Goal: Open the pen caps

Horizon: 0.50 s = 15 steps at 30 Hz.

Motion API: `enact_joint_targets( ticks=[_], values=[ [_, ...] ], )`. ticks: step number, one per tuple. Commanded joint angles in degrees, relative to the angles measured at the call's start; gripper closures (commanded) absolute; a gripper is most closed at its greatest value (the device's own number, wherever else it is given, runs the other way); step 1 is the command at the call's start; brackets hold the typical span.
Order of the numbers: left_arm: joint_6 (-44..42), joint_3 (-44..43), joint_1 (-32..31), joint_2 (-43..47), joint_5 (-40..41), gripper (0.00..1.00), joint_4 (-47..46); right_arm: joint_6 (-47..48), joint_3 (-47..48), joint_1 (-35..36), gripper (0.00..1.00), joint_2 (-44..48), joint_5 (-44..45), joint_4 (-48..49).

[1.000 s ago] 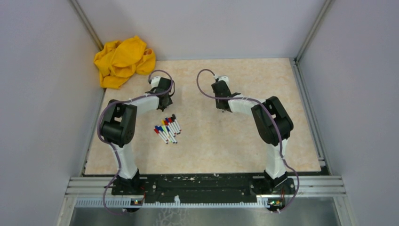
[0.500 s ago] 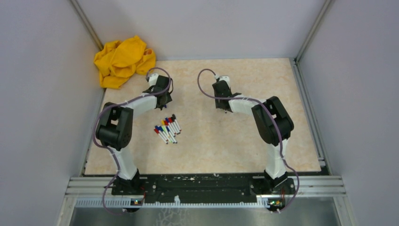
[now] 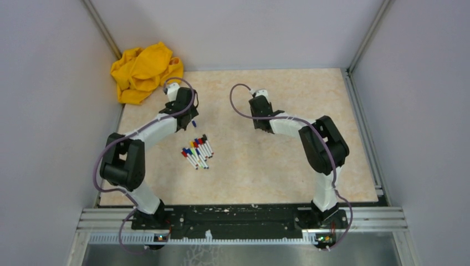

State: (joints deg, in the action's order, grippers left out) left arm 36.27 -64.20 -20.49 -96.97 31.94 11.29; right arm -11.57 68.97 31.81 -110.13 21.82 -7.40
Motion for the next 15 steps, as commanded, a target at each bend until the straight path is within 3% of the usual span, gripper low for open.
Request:
enact_joint_targets(
  ticks=[1,4,15],
  values=[
    [2.43,2.44,-0.11,3.6,1.68,0.39,-0.61,3.27,1.39,2.69,0.55,5.21,3.43,0.15],
    [5.16,5.95,-0.14,7.38,1.92,0.38,-1.48,3.91,1.04,4.77,0.55,7.33,2.15,0.48],
    [16.44,21.08,0.05,24.88,1.48,0.13,-5.02,2.18,6.23,13.11,0.51,4.39,-10.94,-3.13]
  ],
)
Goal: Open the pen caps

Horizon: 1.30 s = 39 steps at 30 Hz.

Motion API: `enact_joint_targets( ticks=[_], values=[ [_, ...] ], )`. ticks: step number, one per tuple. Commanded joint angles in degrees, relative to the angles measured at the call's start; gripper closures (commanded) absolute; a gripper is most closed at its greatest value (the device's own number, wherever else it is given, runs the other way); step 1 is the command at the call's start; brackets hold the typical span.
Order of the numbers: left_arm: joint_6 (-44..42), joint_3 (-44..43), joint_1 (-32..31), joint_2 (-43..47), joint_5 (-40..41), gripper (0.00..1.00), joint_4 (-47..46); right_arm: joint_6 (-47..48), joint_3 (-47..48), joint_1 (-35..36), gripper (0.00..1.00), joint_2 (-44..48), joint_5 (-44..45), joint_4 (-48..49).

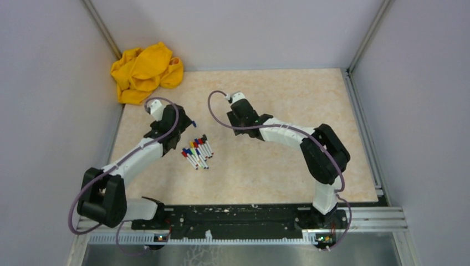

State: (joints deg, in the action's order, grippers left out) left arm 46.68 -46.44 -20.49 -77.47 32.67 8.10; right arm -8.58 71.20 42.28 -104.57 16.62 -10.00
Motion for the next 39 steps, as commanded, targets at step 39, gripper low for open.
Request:
enact_joint_targets(
  ticks=[39],
  values=[
    [15.5,13.5,0.1,28.92,8.03,0.02,2.49,-4.5,21.79,13.0,0.5,-18.73,-8.64,-6.58]
  ],
)
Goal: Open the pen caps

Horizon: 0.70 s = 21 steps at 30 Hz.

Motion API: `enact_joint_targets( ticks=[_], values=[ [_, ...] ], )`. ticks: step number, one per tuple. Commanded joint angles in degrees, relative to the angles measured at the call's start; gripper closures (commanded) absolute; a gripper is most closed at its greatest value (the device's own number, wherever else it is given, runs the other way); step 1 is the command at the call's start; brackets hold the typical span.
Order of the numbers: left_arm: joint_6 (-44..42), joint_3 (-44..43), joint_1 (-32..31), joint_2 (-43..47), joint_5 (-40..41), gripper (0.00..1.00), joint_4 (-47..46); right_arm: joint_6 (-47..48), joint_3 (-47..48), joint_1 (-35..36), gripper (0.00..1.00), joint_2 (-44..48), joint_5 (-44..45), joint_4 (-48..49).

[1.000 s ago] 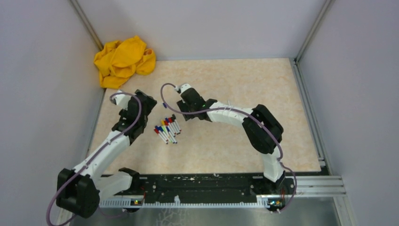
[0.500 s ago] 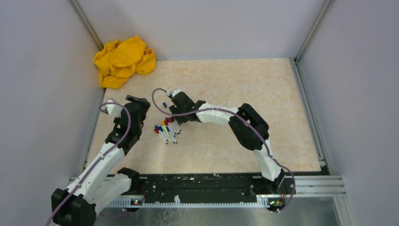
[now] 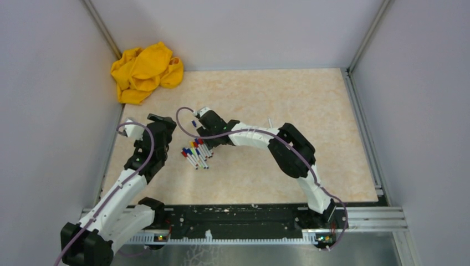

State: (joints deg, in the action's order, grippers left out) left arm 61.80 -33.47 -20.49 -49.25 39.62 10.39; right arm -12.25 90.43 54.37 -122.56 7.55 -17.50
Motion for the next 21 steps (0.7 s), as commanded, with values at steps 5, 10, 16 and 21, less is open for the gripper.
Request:
enact_joint_targets(
  ticks=[5,10,16,21],
  values=[
    [0.93,0.82,0.1,1.14,0.74,0.02,0.14,-0.84,2.51,1.08,0.5,-1.4,0.84,0.79],
    [1.11,1.13,0.11,1.87,0.81,0.02,0.16,-0.93,2.14,1.09,0.5,-2.0,1.37,0.84],
    [1.3,1.62,0.12,2.56,0.77,0.02,0.03,-0.98,1.79,1.18,0.51,-2.53,1.88,0.87],
    [1.7,2.04,0.13,3.51,1.11,0.02,0.2,-0.81,1.46,1.73,0.65,-3.1,2.54,0.06]
  ],
)
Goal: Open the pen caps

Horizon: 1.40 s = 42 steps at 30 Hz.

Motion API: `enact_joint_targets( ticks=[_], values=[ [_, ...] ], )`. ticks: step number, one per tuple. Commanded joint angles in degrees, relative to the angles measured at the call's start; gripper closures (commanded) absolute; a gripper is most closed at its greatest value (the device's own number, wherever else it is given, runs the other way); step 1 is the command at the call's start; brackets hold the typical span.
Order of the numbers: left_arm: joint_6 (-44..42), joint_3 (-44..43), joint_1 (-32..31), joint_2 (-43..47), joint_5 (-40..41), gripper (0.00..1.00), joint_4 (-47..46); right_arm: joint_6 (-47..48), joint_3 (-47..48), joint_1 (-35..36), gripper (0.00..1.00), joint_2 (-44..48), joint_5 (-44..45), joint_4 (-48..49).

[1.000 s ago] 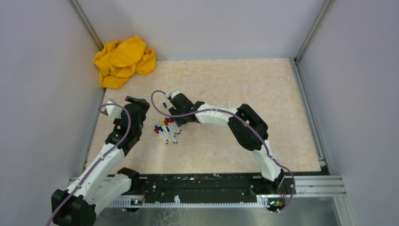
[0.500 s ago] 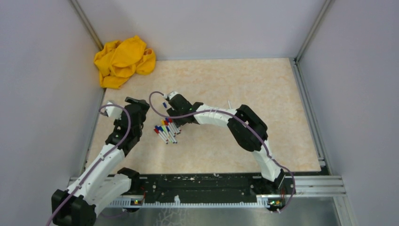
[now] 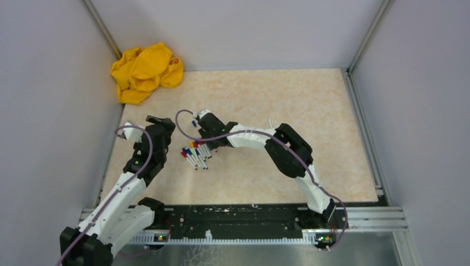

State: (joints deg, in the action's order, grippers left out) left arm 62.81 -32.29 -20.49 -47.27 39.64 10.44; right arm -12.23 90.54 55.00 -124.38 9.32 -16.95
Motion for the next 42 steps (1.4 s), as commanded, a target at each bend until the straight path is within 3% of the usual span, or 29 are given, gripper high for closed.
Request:
enact_joint_targets(
  ticks=[1,3,5,10,16,22,34,42],
  values=[
    [0.66,0.83,0.11,1.75,1.17,0.02,0.17,-0.81,1.31,1.25,0.74,-1.5,1.05,-0.99],
    [0.6,0.76,0.1,2.03,1.23,0.02,0.29,-0.85,0.95,1.57,0.9,-1.68,1.59,-1.86],
    [0.57,0.89,0.1,2.17,1.19,0.02,0.3,-0.99,-0.17,1.76,1.0,-1.31,1.84,-1.75],
    [-1.51,2.21,0.12,0.41,-2.8,0.02,-4.95,-1.37,-3.55,1.82,1.0,3.02,1.68,0.57],
    [-6.63,4.97,0.12,-5.96,-17.02,0.02,-21.42,-2.27,-8.65,1.08,1.0,12.54,-2.6,4.81],
    [-6.8,6.15,0.18,-12.66,-28.45,0.02,-31.85,-4.23,-14.05,-0.94,1.0,19.5,-8.76,8.99],
    [-2.81,4.93,0.1,-22.73,-43.32,0.03,-41.56,-6.49,-17.61,-3.53,1.0,23.93,-15.66,14.01],
    [-1.61,4.5,0.15,-25.43,-49.49,0.1,-42.56,-6.77,-19.01,-6.26,1.0,25.7,-18.14,15.81]
  ],
)
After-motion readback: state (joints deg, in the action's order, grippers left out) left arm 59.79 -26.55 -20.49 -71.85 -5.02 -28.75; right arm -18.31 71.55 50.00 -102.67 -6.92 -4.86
